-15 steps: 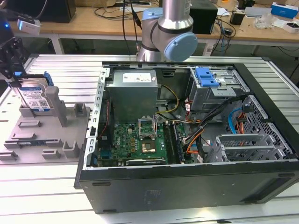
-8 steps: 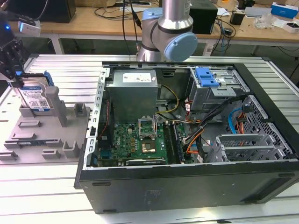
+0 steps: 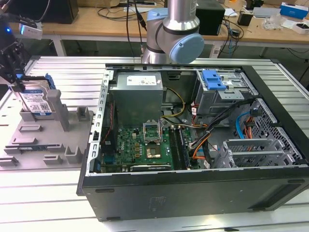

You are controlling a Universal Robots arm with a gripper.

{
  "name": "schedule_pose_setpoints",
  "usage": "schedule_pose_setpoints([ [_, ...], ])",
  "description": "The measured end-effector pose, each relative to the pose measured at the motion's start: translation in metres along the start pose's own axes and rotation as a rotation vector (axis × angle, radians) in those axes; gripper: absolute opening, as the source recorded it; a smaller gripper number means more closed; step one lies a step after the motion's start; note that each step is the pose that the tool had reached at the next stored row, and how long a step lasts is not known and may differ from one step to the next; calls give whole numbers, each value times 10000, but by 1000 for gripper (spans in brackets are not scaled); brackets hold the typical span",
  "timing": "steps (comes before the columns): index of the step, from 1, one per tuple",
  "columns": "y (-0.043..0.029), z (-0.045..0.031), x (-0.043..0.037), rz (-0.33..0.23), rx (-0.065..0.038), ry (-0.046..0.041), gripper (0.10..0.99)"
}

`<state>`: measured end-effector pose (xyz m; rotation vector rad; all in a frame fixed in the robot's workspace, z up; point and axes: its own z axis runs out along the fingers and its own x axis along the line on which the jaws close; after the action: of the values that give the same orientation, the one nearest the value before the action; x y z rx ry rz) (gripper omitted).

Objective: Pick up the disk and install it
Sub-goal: 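Pick up the disk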

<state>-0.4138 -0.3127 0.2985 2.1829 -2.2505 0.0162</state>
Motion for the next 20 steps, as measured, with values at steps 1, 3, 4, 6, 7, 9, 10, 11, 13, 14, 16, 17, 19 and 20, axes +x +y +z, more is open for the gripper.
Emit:
schedule_pose_setpoints([
  [1,0,1,1,-1,-1,1,388],
  [3,0,2,3,-1,-1,1,369],
  [4,0,3,3,0,-1,1,369],
  [6,0,4,4,0,-1,1,369],
  [7,0,5,5,0,0,1,369],
  [9,0,5,5,0,-1,1,369],
  [10,0,5,5,-1,-1,1,369],
  [11,0,5,5,-1,0,1,369],
  [13,0,5,5,0,-1,1,369],
  [14,0,6,5,-1,-1,1,369],
  [16,0,4,5,-1,1,1,369],
  [17,-1,-13,5,0,6,0,369],
  [19,-1,-98,6,-1,1,6,369],
  [20,-1,-175,7,-1,0,7,369],
])
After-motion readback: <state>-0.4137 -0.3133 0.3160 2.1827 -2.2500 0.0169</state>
